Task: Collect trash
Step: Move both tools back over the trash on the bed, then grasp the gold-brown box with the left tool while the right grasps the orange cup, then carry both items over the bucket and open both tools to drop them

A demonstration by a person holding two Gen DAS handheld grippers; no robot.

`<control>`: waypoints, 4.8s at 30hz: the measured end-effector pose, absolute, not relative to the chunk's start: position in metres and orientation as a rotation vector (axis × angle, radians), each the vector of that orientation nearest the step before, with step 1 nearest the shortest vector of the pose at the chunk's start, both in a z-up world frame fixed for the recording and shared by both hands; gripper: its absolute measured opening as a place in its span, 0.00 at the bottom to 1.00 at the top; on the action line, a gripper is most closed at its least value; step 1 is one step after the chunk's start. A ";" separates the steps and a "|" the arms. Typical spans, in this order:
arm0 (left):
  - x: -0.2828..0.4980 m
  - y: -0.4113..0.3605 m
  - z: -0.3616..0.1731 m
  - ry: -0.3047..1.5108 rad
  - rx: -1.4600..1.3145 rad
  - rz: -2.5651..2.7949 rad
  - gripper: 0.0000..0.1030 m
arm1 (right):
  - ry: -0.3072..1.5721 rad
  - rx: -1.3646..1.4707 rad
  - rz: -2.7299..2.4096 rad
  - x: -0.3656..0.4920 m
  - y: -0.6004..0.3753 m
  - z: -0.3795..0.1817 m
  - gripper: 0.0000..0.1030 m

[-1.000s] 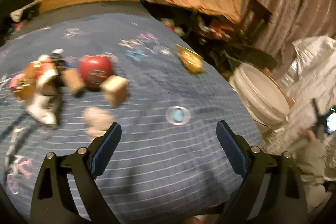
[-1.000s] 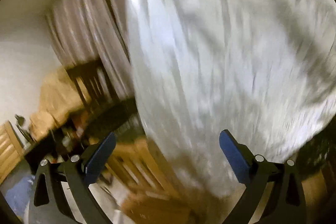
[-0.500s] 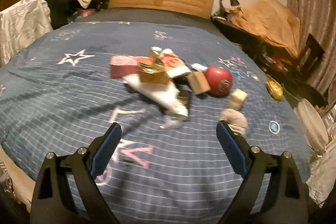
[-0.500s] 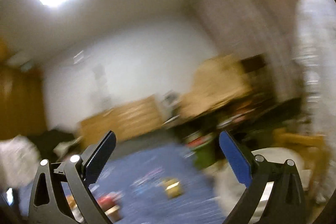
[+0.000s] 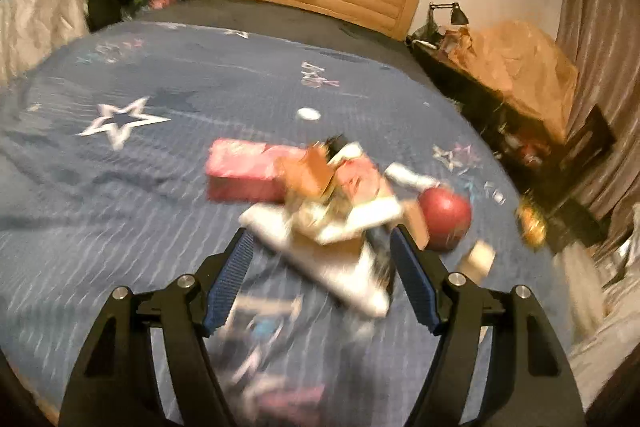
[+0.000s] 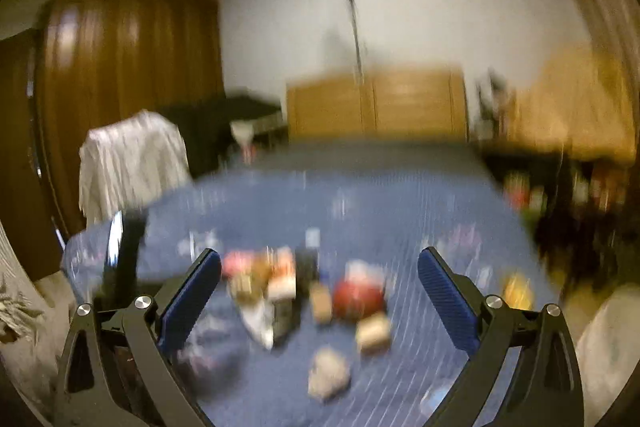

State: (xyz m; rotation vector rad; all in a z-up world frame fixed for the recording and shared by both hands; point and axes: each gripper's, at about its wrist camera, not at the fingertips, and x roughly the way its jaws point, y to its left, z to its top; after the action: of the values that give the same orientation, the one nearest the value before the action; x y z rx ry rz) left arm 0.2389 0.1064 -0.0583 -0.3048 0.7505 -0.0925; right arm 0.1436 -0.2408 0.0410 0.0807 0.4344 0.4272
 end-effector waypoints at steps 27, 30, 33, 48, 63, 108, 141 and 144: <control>0.153 0.164 -0.067 0.647 -0.451 0.021 0.42 | 0.775 -0.119 0.554 0.327 -0.077 -0.073 0.68; 0.150 0.177 -0.073 0.659 -0.481 0.037 0.42 | 0.842 -0.101 0.534 0.358 -0.054 -0.098 0.69; 0.149 0.187 -0.079 0.662 -0.495 0.049 0.42 | 0.898 -0.087 0.524 0.379 -0.038 -0.118 0.66; 0.143 0.180 -0.076 0.650 -0.492 0.020 0.43 | 0.845 0.122 0.621 0.335 -0.079 -0.074 0.11; 0.143 0.085 -0.043 0.649 -0.286 -0.040 0.43 | 0.607 0.018 0.546 0.169 -0.154 -0.020 0.10; 0.187 -0.340 -0.014 0.533 0.304 -0.499 0.43 | 0.417 0.251 -0.277 0.041 -0.588 0.000 0.11; 0.232 -0.450 -0.049 0.684 0.283 -0.842 0.71 | 0.507 0.252 -0.366 0.098 -0.641 -0.028 0.58; 0.237 -0.445 -0.048 0.680 0.270 -0.830 0.71 | 0.483 0.237 -0.387 0.100 -0.642 -0.026 0.63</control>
State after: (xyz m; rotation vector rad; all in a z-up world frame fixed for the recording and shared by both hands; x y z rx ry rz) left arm 0.2366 -0.4454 -0.0478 0.2699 0.6803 -0.8305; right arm 0.0998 -0.6420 -0.0260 0.2370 0.4829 -0.3868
